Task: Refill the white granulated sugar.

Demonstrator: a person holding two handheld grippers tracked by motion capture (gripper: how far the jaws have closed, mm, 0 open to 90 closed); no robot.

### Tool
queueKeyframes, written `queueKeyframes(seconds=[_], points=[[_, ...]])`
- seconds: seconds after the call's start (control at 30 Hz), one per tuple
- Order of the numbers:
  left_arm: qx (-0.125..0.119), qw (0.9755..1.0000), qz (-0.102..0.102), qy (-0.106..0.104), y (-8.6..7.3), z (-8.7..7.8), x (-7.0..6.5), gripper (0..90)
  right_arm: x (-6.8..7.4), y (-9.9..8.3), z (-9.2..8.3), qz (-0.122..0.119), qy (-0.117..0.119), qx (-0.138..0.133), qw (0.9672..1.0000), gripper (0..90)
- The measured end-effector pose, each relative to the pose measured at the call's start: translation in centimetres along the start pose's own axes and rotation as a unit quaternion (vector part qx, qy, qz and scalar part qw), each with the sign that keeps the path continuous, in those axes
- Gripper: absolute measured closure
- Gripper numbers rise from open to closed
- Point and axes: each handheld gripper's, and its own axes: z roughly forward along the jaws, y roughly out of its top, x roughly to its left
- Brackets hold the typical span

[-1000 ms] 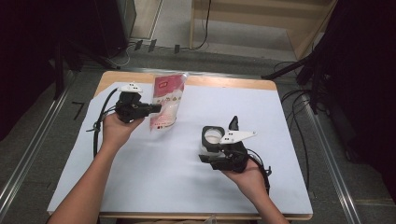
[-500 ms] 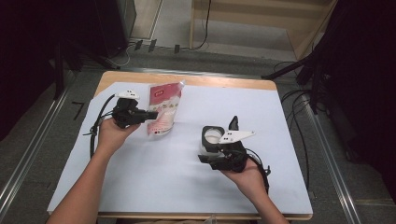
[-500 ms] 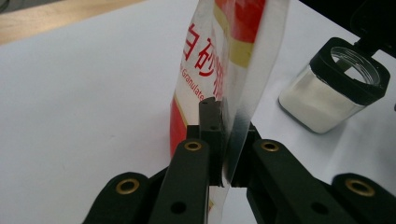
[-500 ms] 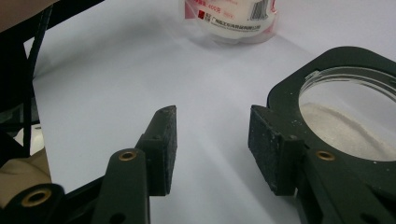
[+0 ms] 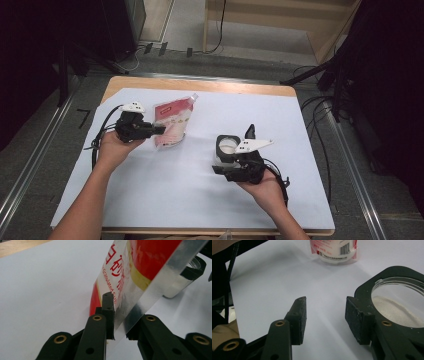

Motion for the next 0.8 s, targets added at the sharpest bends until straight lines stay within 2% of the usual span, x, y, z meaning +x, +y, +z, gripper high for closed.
queueKeyframes(seconds=[0.03, 0.13, 0.3, 0.47, 0.8], points=[[0.005, 1.0000, 0.000, -0.004, -0.2, -0.1, 0.0, 80.7, 0.0, 0.0, 0.0, 0.001, -0.001, -0.001, 1.0000, 52.5], [0.000, 1.0000, 0.002, -0.001, -0.4, -0.2, 0.0, 78.7, 0.0, 0.0, -0.1, 0.002, 0.000, -0.001, 1.0000, 52.5], [-0.001, 0.9999, -0.012, 0.000, -0.9, -0.5, 0.6, 73.6, 0.0, 0.0, 0.0, 0.002, -0.001, -0.001, 1.0000, 52.5], [-0.011, 0.9999, -0.006, 0.005, -1.2, -0.7, 0.6, 69.2, 0.0, 0.1, -0.2, 0.001, -0.001, -0.004, 1.0000, 52.6], [-0.014, 0.9997, -0.014, 0.013, -1.8, -2.1, 0.5, 59.6, -0.1, 0.3, -0.4, -0.002, -0.003, -0.005, 1.0000, 53.0]])
